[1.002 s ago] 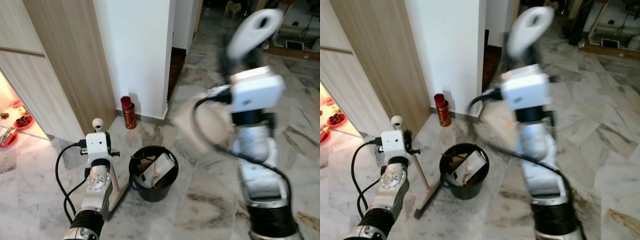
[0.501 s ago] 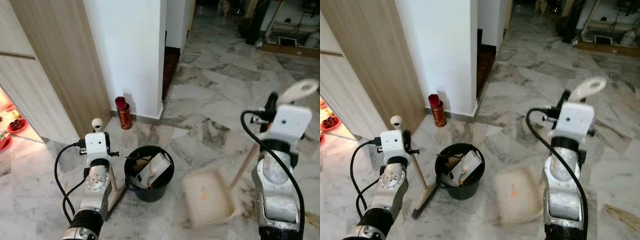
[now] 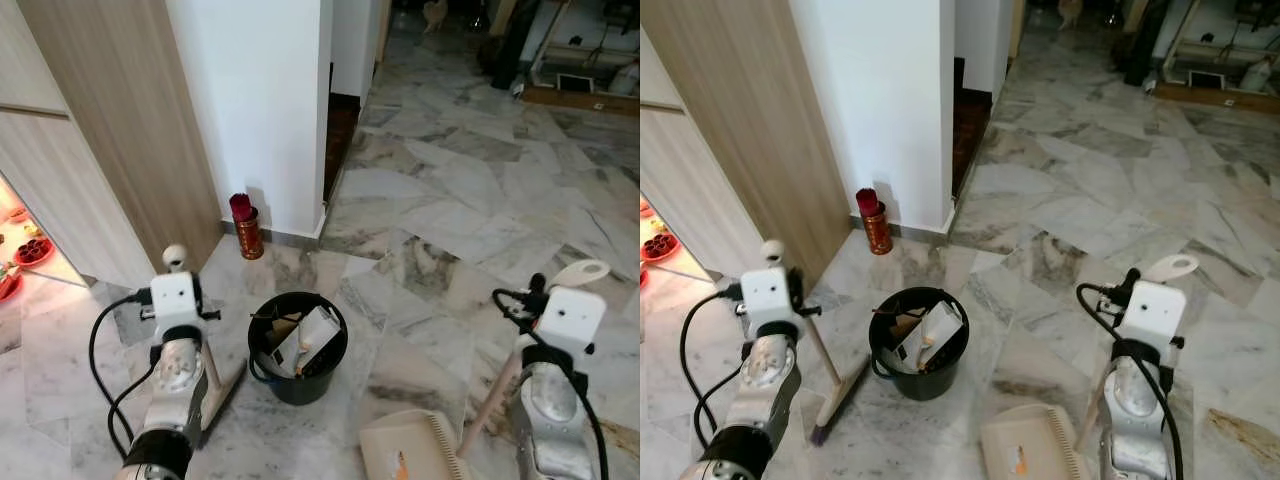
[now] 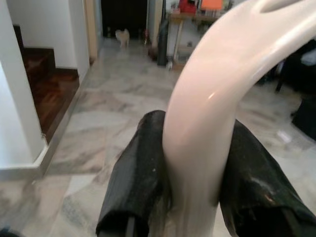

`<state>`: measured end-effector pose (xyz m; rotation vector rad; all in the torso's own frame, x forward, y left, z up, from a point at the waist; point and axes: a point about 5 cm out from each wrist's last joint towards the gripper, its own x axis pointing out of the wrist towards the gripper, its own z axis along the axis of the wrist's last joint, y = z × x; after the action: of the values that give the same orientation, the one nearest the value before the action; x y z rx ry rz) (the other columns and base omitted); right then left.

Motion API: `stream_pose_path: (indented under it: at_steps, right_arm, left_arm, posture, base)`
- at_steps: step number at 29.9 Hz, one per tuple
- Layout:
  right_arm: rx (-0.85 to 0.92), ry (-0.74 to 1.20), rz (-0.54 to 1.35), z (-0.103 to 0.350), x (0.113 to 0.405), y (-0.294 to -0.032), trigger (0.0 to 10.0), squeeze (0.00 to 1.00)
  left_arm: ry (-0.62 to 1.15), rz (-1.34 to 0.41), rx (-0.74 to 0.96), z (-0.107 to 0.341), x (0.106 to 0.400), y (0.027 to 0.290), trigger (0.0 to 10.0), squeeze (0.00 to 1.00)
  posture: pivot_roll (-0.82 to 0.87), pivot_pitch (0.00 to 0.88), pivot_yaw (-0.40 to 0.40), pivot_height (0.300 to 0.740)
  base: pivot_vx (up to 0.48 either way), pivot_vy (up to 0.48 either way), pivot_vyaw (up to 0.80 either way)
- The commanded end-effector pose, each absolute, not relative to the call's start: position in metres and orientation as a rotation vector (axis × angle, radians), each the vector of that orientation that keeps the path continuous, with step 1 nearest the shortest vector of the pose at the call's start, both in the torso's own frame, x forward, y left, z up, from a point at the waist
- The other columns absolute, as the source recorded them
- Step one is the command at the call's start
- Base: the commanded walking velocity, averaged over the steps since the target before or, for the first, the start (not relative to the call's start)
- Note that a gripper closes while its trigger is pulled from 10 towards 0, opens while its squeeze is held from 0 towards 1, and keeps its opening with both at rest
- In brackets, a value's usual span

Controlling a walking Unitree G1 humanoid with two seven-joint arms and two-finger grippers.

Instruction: Sweep floor

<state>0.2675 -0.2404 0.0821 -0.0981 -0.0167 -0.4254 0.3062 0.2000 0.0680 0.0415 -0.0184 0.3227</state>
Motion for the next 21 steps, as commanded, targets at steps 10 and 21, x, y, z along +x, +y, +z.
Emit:
stream_pose_path:
  at_steps: [10,21]
  right_arm:
    - [-0.024,-0.147,-0.347,0.083,0.277,-0.232,10.0,0.0]
    - [-0.027,-0.221,-0.321,0.09,0.281,-0.232,10.0,0.0]
  left_arm:
    - [-0.02,0.329,-0.091,0.066,0.305,0.189,10.0,0.0]
    - [-0.03,0.299,-0.108,0.071,0.311,0.183,10.0,0.0]
  posture:
    - [-0.02,0.01,-0.02,0.74]
    - [-0.02,0.006,-0.01,0.74]
  base:
    - [0.0,0.0,0.0]
    - [0.0,0.0,0.0]
